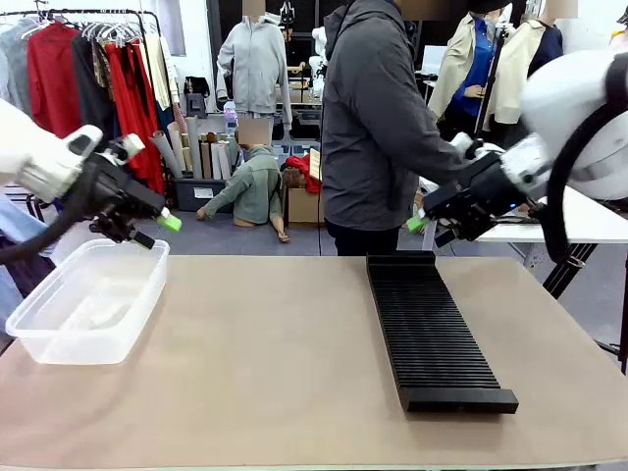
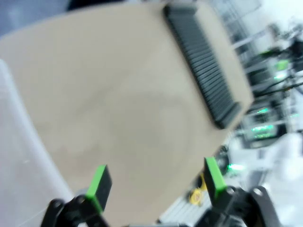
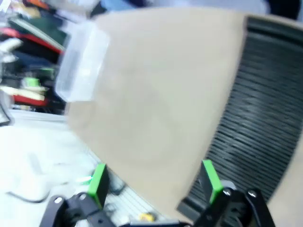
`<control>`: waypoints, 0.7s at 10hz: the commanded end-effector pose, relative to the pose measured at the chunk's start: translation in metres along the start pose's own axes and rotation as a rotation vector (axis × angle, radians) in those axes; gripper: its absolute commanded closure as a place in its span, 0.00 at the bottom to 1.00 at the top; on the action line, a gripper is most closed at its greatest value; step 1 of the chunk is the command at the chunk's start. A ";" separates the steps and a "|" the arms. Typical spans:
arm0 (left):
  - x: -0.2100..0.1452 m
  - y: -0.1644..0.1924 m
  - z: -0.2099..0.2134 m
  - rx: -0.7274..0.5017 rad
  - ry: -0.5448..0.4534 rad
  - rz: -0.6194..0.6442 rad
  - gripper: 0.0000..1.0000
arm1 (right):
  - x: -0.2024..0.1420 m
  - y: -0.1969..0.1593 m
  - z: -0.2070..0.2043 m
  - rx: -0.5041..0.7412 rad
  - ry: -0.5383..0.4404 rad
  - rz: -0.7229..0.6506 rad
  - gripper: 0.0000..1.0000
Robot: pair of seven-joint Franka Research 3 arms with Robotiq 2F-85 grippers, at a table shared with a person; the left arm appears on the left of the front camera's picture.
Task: Sort PCBs into racks and boxes based on the side picked up.
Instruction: Pick up the Blank PCB handed by the Human.
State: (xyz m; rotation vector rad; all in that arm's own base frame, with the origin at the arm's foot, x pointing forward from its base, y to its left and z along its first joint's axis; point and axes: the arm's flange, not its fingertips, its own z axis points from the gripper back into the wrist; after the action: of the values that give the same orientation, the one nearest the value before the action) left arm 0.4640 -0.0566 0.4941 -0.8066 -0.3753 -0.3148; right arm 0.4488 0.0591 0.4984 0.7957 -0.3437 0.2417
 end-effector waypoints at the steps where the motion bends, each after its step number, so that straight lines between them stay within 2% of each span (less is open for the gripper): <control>1: -0.007 0.029 0.027 -0.166 -0.121 0.085 0.00 | -0.008 -0.034 0.026 0.273 -0.053 -0.058 0.00; 2: -0.012 0.036 0.040 -0.193 -0.169 0.095 0.00 | -0.016 -0.046 0.041 0.423 -0.092 -0.045 0.00; 3: -0.019 0.044 0.055 -0.221 -0.217 0.110 0.00 | -0.023 -0.053 0.052 0.517 -0.115 -0.023 0.00; 5: -0.037 0.064 0.084 -0.276 -0.302 0.141 0.00 | -0.039 -0.071 0.076 0.625 -0.194 -0.015 0.00; 7: -0.054 0.081 0.105 -0.303 -0.383 0.179 0.00 | -0.050 -0.080 0.091 0.664 -0.202 0.017 0.00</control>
State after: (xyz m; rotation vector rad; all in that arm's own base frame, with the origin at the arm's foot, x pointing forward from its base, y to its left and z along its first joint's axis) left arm 0.4357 0.0794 0.4902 -1.1564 -0.5675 -0.0511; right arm 0.4098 -0.0657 0.4883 1.4614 -0.4466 0.2696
